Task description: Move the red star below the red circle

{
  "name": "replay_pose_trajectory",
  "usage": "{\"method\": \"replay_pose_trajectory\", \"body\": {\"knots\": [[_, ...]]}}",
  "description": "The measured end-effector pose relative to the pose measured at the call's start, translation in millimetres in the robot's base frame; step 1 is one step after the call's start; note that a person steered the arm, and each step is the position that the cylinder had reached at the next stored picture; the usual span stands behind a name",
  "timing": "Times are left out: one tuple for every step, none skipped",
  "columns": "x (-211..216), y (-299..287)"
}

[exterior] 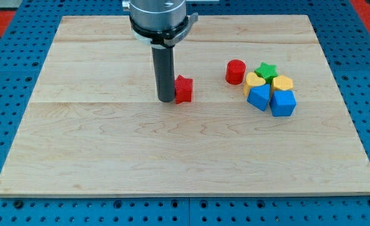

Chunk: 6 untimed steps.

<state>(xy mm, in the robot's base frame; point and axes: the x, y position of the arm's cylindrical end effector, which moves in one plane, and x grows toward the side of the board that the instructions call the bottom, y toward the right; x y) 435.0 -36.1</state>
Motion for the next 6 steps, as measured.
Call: {"method": "replay_pose_trajectory", "body": {"knots": [[-1.1,5.0],[-8.0,16.3],[-19.2,32.6],[-21.1,13.5],[-27.4,11.4],[-39.8,27.1]]}}
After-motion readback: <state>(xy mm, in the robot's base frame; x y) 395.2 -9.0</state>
